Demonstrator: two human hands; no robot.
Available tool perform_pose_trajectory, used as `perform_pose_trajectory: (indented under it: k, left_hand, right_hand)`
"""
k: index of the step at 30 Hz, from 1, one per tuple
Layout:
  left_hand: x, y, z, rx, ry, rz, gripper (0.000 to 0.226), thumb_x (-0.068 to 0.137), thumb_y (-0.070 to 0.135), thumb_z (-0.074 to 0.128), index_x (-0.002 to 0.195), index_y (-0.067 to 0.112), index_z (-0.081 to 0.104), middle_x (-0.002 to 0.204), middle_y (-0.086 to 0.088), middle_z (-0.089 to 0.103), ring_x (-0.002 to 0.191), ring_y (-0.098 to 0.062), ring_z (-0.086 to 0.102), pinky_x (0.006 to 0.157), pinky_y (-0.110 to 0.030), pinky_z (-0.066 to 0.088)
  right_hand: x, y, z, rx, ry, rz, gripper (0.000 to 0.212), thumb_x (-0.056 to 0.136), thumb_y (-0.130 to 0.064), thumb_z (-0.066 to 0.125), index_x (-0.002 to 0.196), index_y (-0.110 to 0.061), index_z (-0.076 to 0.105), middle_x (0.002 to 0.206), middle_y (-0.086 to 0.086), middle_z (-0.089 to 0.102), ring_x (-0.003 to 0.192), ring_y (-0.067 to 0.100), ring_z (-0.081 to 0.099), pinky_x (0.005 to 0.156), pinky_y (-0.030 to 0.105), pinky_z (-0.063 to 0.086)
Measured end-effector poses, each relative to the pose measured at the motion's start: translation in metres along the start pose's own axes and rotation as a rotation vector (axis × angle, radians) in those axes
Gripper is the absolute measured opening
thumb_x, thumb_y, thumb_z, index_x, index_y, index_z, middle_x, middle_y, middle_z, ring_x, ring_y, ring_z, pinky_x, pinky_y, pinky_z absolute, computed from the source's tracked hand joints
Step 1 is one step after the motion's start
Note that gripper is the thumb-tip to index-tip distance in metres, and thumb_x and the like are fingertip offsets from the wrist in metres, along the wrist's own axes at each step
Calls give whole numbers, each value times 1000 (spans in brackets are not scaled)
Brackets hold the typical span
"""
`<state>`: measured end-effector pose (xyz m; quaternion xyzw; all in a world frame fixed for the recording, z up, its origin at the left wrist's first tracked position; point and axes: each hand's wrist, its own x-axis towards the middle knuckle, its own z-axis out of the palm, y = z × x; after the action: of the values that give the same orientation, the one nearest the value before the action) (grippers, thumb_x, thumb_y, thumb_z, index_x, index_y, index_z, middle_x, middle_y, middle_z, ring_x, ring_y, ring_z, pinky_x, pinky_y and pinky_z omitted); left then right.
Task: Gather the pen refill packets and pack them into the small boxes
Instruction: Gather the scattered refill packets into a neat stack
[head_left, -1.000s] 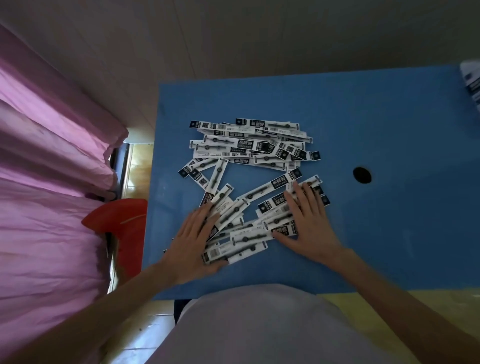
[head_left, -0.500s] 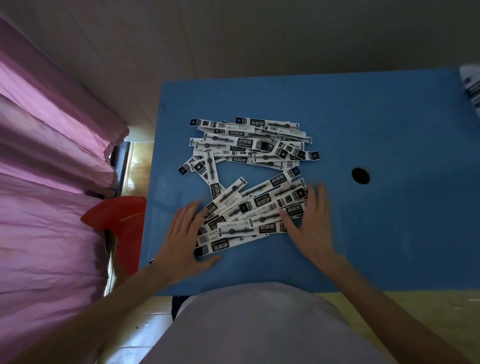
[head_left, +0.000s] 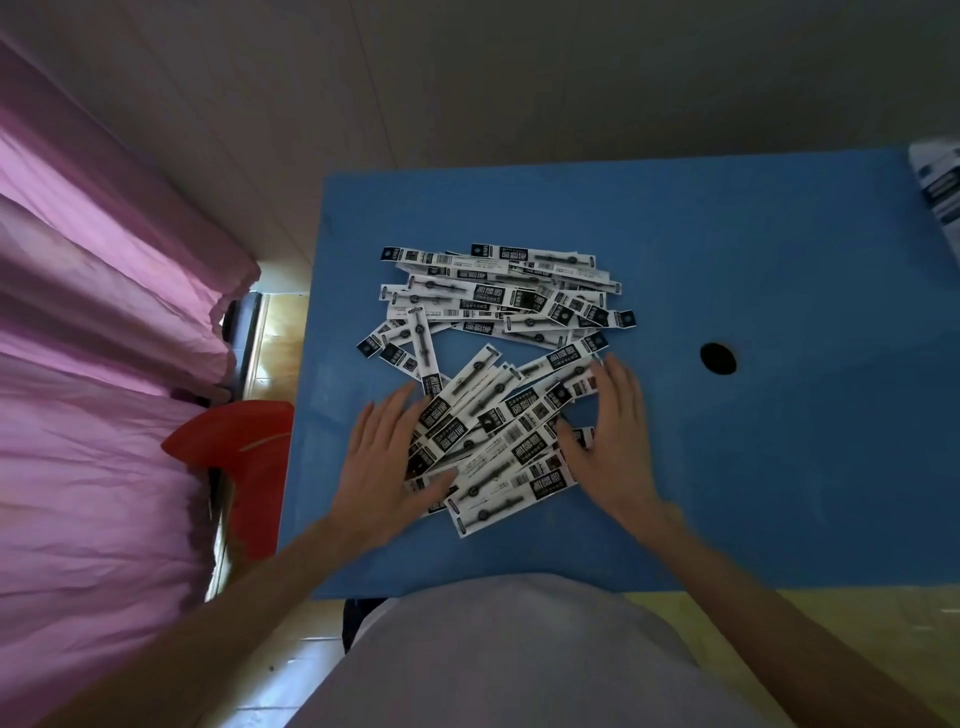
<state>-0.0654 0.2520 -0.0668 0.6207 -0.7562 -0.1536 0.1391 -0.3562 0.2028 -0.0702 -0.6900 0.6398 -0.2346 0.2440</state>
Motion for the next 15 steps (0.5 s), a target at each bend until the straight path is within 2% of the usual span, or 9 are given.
perform_pose_trajectory:
  k: [4, 8, 10, 12, 15]
  left_hand:
    - [36, -17, -16, 124, -90, -30, 94, 93, 81, 28, 163, 20, 16, 171, 0, 13, 159, -19, 2, 129, -45, 0]
    - [43, -30, -20, 215, -196, 10, 95, 93, 83, 22, 164, 19, 13, 171, -4, 15, 158, -21, 8, 128, -43, 0]
    - [36, -33, -23, 248, -193, 15, 92, 94, 81, 25, 163, 20, 20, 168, -4, 22, 156, -24, 19, 127, -43, 10]
    - [29, -32, -27, 260, -177, 5, 88, 93, 81, 28, 157, 21, 32, 161, -3, 34, 147, -27, 34, 121, -46, 27]
    - [16, -24, -31, 254, -164, 8, 87, 90, 83, 33, 149, 20, 46, 151, -2, 41, 132, -25, 46, 108, -46, 42]
  right_hand:
    - [35, 10, -10, -112, -84, -100, 77, 95, -29, 67, 159, -13, 28, 169, 8, 19, 158, 29, 10, 128, 48, 14]
    - [41, 16, -13, -140, -152, -100, 75, 98, -35, 63, 161, -13, 27, 168, 7, 24, 155, 27, 20, 127, 48, 20]
    - [37, 21, -15, -162, -133, -109, 69, 100, -40, 58, 158, -12, 32, 164, 7, 33, 151, 27, 29, 125, 48, 25]
    - [32, 26, -17, -216, -104, -141, 64, 100, -47, 52, 154, -13, 40, 157, 6, 42, 145, 27, 37, 121, 50, 31]
    - [22, 36, -20, -296, -123, -213, 67, 98, -54, 54, 152, -15, 44, 156, 5, 41, 144, 28, 37, 120, 49, 32]
